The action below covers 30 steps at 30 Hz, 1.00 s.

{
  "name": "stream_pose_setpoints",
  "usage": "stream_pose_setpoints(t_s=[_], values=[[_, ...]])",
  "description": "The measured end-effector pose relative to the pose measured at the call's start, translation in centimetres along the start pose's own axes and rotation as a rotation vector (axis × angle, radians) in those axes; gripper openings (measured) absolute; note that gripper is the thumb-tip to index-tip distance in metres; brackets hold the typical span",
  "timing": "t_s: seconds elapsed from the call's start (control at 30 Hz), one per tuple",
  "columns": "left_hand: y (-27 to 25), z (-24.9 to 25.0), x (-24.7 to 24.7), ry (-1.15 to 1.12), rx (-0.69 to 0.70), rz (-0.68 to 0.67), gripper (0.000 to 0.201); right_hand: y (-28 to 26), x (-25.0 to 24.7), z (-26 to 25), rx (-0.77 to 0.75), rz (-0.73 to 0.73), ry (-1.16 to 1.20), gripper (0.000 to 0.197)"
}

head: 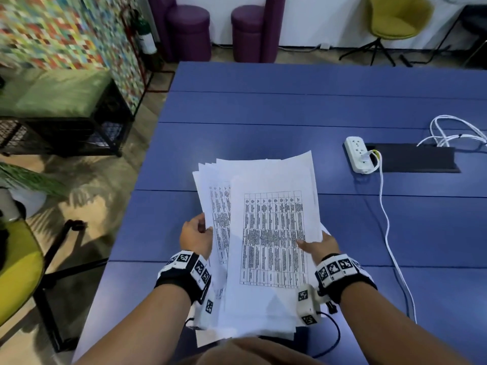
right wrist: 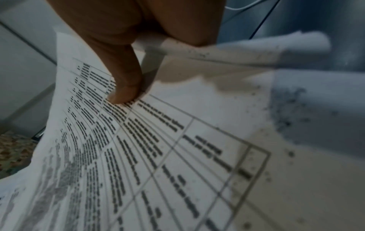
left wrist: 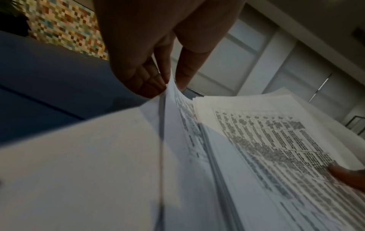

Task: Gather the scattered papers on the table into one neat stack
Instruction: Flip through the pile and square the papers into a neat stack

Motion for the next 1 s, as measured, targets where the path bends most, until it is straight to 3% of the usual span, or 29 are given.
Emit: stream_pose_setpoints(t_s=[0.13,0.2,0.3,0.43,0.53,0.67,0.83,1.0], values=[[-0.3,0.2,0.3,0.183,-0.024,-0.015,0.005,0.0,0.1,0.5,-0.004,-0.021,0.01,0.04],[-0.8,0.3,0.9,0.219,-0.045,-0.019,0.02,0.1,0.2,0.5,0.006,-0.04,0.014,0.042],[-1.3,0.9,0.8,0.217,-0.055,0.032,0.012,0.3,0.2,0.4,0.014,-0.077,0.001,0.04],[-1.3,1.9,0.8,0.099,-0.006,0.072,0.045,0.6,0.0,0.3,0.023,-0.089,-0.009,0.037],[-1.0,1.8,1.2,-0.028,-0.068,0.038,0.036,0.8,-0.1,0.3,0.039,-0.097,-0.006,0.04],[-0.9,1.3,1.6,0.043,-0.055,-0.048,0.028,0.9,-0.3,0.3,0.057,-0.119,-0.003,0.047],[-2.6,2.3,2.0,0.057,-0.002,0.003,0.065,1.0,-0.5,0.5,0.055,-0.131,-0.009,0.046],[-3.2,2.9,2.9,0.264,0.038,-0.007,0.069,1.1,-0.4,0.5,0.053,-0.139,-0.029,0.049]])
Point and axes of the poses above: each hand's wrist, its own y-axis towards the middle knuckle, its own x-axis out of the palm, z = x × y, the point moved 8 cm from there along y, towards the middle knuckle, and after that the axes turned 4 degrees about x, right-handed, at the moved point
